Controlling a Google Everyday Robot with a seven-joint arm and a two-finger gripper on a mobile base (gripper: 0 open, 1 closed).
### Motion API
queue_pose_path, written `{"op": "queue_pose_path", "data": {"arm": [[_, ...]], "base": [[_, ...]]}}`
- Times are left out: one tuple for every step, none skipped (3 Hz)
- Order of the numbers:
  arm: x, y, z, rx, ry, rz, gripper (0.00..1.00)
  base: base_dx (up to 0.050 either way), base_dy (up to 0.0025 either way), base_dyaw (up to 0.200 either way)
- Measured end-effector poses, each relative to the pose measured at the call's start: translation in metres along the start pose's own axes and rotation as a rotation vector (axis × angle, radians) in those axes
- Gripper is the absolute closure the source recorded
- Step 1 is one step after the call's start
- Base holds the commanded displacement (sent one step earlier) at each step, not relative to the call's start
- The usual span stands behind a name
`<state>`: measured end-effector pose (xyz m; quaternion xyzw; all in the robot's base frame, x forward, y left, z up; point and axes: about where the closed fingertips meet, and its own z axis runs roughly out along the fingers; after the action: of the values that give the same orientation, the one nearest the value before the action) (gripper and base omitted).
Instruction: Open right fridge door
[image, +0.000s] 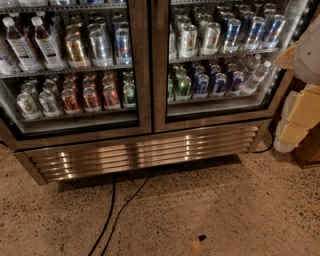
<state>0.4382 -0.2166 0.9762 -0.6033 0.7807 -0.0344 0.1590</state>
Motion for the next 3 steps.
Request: {"op": "queue_pose_path", "data": {"arm": [[0.0000, 0.0000, 0.0000, 0.000, 0.000, 0.000, 0.00], [0.0000, 0.0000, 0.0000, 0.000, 0.000, 0.000, 0.00], [0.0000, 0.0000, 0.0000, 0.000, 0.000, 0.000, 0.00]], "base": [[0.049, 0.00000, 0.000], [0.048, 0.00000, 0.000], [0.048, 0.00003, -0.001]]}}
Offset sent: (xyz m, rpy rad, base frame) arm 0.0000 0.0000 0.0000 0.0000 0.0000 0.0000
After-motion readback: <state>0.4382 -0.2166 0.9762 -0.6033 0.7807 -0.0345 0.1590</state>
